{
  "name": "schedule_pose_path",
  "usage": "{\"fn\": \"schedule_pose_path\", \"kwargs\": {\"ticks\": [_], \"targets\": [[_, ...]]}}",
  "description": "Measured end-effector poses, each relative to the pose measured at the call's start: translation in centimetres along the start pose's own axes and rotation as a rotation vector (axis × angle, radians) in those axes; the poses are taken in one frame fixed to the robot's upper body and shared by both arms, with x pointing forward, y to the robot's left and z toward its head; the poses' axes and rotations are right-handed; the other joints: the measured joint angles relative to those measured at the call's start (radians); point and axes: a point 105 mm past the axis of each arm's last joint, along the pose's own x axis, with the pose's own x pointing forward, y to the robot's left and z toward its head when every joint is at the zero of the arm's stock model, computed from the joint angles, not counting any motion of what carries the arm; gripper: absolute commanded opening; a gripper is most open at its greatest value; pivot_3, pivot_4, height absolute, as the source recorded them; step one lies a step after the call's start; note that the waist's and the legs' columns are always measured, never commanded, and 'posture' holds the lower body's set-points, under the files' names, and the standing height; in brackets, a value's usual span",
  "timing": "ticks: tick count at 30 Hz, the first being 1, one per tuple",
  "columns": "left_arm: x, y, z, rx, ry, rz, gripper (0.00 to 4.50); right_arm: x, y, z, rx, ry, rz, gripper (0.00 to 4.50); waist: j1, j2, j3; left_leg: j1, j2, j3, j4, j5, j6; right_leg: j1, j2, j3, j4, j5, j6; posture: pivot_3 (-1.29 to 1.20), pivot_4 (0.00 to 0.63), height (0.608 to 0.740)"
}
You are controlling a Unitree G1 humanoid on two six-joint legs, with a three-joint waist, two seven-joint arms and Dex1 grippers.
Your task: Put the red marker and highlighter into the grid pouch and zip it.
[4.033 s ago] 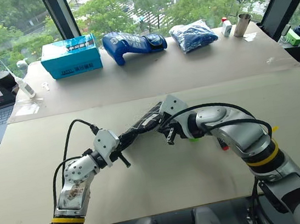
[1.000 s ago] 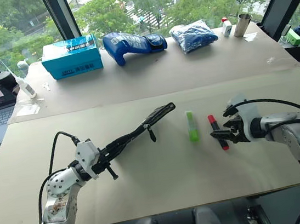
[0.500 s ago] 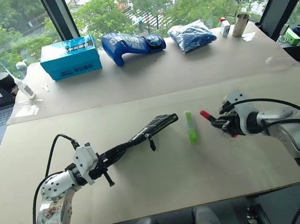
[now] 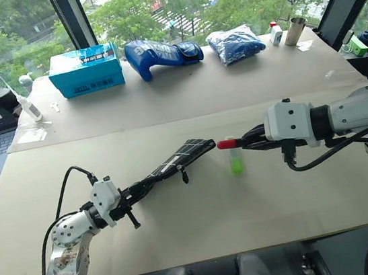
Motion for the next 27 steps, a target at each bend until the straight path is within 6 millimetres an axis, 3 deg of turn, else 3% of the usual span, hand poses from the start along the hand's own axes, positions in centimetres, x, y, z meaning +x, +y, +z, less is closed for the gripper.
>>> {"fn": "schedule_pose_path", "kwargs": {"ticks": [7,14,27], "targets": [[0.1,-0.3,-0.1,0.01,0.005,-0.013,0.0,2.7,0.4,-0.4,-0.074,0.046,0.028,0.48,0.005,0.0,0.0,0.0,0.001,0.0,0.0,0.0,-0.001,-0.001,0.001,0.0,0.0,0.001,-0.001,0.0,0.15,0.739],[0.2,-0.3,-0.1,0.016,-0.003,-0.012,0.0,2.7,0.0,-0.3,-0.153,0.079,0.028,0.48,0.005,0.0,0.0,0.0,0.001,0.0,0.0,-0.001,-0.001,-0.001,0.002,0.0,0.0,0.001,-0.001,0.0,0.15,0.739],[0.4,-0.4,-0.2,0.007,-0.008,-0.014,0.0,5.1,0.5,-0.5,-0.214,0.109,0.058,0.48,0.004,0.0,0.0,0.0,0.002,0.0,0.0,-0.001,-0.002,-0.002,0.003,0.0,0.0,0.001,-0.002,0.0,0.15,0.739]]}}
